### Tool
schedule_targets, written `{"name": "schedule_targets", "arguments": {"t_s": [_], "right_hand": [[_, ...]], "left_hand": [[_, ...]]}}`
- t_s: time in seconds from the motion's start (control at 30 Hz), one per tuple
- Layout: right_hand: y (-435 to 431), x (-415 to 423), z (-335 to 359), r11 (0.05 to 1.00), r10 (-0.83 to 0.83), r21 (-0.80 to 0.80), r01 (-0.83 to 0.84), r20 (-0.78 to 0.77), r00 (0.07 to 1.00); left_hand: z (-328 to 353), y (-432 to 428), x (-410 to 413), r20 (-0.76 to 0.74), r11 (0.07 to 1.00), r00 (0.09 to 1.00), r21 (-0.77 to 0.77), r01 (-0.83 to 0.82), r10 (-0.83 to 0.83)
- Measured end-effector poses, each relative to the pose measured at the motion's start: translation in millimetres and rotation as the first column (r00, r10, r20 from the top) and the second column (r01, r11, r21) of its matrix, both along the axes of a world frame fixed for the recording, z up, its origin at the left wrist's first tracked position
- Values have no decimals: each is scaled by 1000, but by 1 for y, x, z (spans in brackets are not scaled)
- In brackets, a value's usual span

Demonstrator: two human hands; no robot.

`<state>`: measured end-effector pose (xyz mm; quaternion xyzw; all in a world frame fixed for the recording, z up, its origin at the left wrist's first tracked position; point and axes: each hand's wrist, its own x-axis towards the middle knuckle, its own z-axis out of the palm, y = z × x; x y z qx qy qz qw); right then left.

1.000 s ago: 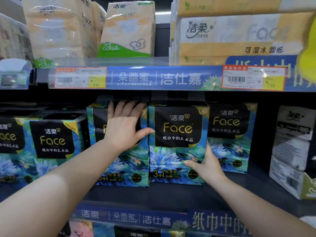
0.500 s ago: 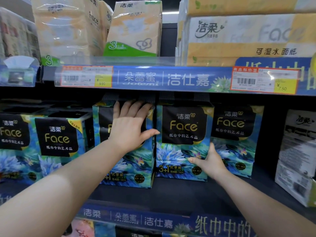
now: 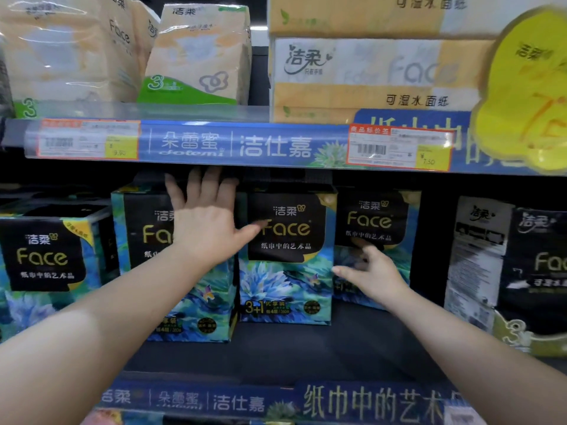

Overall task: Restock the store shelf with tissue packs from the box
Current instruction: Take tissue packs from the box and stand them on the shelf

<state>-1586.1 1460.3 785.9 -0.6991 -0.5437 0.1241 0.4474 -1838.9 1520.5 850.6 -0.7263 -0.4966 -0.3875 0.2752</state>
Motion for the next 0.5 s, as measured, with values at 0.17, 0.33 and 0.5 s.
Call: {"name": "schedule_targets", "arguments": {"t_s": [0.17,0.33,0.5], "right_hand": [[-12,29,31,961,-148,256,102,169,974],[-7,63,60,911,-363,316,265,311,878],[3,85,65,922,-341,281,266,264,902]], "left_hand": [[13,-12,46,-138,974,968,63,218,-208],[15,-10,78,-150,951,967,-262,161,-205],[14,-5,79,-126,960,981,-258,113,-149]]}}
